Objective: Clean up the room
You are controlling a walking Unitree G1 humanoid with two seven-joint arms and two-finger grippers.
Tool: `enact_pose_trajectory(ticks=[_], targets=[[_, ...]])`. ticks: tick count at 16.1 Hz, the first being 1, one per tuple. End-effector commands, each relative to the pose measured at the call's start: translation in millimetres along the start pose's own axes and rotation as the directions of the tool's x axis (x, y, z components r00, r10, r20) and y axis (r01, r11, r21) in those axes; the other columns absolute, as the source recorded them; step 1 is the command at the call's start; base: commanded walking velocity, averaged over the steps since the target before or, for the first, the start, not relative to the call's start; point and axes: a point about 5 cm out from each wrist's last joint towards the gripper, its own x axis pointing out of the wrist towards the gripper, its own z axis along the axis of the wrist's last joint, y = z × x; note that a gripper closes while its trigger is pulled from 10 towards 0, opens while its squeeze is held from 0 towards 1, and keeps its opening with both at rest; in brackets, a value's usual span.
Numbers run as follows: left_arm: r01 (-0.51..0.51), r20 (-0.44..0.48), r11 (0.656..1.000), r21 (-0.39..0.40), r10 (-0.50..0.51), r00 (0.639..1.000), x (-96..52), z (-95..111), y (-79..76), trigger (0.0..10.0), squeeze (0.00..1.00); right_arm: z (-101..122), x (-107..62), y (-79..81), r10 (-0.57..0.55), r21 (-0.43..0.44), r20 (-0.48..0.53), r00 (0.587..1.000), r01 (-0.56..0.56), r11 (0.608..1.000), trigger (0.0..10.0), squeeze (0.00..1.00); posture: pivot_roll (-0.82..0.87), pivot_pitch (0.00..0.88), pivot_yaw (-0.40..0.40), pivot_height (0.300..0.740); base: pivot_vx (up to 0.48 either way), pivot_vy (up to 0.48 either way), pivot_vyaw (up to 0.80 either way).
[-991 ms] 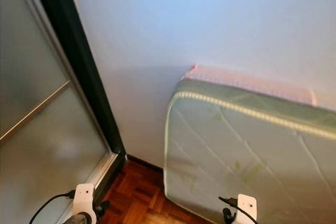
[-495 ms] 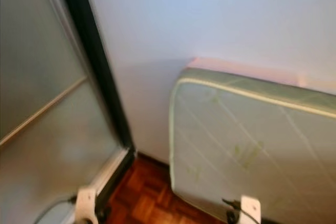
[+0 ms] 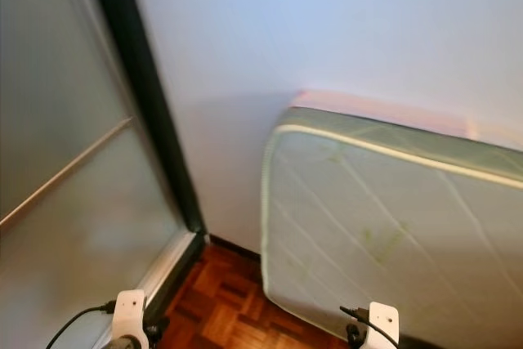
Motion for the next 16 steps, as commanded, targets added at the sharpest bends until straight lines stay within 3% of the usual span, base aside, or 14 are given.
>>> enact_pose_trajectory(ticks=[1,4,6,8,13,16], targets=[[-0.017,-0.256,0.991,0.135,0.052,0.965,-26.5,-64.4,48.6,10.0,0.0,-114.9,-57.3,-37.3,0.144,-0.033,-0.334,0.932,-0.164,0.986,10.0,0.0,0.14,0.0,-0.046,0.74,0.0,0.0,-0.8],[-0.037,-0.248,0.994,0.104,0.062,0.967,-26.6,-63.9,50.2,10.0,0.0,-115.7,-57.4,-36.5,0.144,-0.029,-0.341,0.929,-0.164,0.986,10.0,0.0,0.14,0.0,-0.043,0.74,0.0,0.0,-0.79],[0.0,-0.271,0.978,0.206,0.057,0.961,-26.2,-62.1,52.6,10.0,0.0,-115.7,-56.9,-33.1,0.179,-0.064,-0.362,0.915,-0.216,0.974,10.0,0.0,0.13,0.0,-0.03,0.74,0.0,0.0,-0.79],[-0.006,-0.271,0.978,0.207,0.063,0.961,-26.3,-61.7,54.0,10.0,0.0,-116.6,-57.0,-32.3,0.171,-0.04,-0.358,0.918,-0.198,0.979,10.0,0.0,0.13,0.0,-0.024,0.74,0.0,-0.36,-0.79],[-0.014,-0.267,0.98,0.198,0.068,0.961,-26.0,-60.1,55.9,10.0,0.0,-116.1,-55.9,-30.0,0.162,-0.042,-0.355,0.921,-0.189,0.981,10.0,0.0,0.12,0.0,-0.009,0.74,0.0,0.0,-0.77],[-0.004,-0.264,0.976,0.217,0.062,0.963,-25.4,-57.9,56.5,10.0,0.0,-113.2,-53.9,-29.6,0.146,-0.103,-0.349,0.926,-0.192,0.976,10.0,0.0,0.12,0.0,0.001,0.74,0.0,0.0,-0.76]])
